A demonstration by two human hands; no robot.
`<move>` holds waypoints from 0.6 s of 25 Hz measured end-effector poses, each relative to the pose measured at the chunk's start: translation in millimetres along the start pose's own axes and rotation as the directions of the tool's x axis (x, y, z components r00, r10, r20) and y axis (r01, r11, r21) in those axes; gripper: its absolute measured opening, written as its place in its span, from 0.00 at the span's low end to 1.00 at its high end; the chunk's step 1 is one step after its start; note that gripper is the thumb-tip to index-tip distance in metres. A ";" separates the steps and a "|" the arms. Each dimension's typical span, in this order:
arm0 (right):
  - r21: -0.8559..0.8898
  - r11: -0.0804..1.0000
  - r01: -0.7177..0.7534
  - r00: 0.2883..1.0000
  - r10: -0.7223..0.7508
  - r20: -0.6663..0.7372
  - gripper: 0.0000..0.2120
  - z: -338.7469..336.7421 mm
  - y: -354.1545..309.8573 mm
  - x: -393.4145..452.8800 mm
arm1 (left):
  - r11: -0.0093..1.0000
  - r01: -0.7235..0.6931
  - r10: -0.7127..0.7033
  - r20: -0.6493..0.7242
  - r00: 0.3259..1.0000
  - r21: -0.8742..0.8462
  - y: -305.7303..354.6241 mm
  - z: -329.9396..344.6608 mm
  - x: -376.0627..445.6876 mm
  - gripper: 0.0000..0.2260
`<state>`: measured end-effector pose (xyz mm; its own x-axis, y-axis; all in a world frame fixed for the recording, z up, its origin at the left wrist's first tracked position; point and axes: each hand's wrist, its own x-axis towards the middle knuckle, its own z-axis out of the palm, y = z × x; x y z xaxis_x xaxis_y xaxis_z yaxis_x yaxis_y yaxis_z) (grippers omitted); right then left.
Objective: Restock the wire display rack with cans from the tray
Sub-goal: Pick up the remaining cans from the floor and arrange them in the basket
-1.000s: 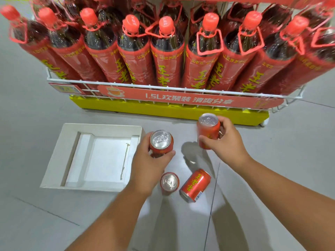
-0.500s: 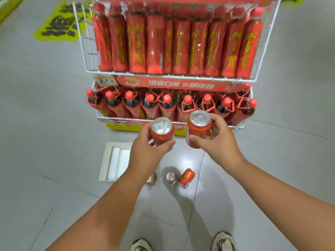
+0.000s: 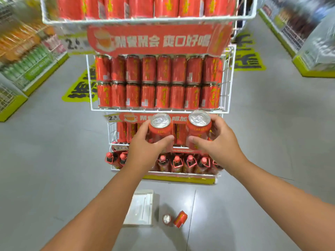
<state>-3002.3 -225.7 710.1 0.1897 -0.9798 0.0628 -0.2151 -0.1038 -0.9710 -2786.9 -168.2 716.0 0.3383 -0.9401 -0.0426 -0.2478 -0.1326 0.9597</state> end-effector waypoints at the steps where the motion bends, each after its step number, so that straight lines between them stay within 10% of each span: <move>1: -0.005 1.000 0.018 1.000 -0.018 0.005 0.31 -10.3 -18.2 7.6 | 1.000 -0.011 0.011 -0.005 1.000 -0.004 21.6 -0.2 5.3 0.27; 15: -0.006 0.988 0.157 0.987 -0.157 -0.031 0.30 -87.7 -197.2 88.4 | 0.992 -0.123 0.125 -0.054 0.991 0.026 239.8 -16.8 64.5 0.18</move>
<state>-3027.1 -306.7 927.4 0.1916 -0.9562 0.2212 -0.1889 -0.2571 -0.9478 -2809.3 -255.3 948.0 0.3537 -0.9308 0.0927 -0.3115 -0.0238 0.9500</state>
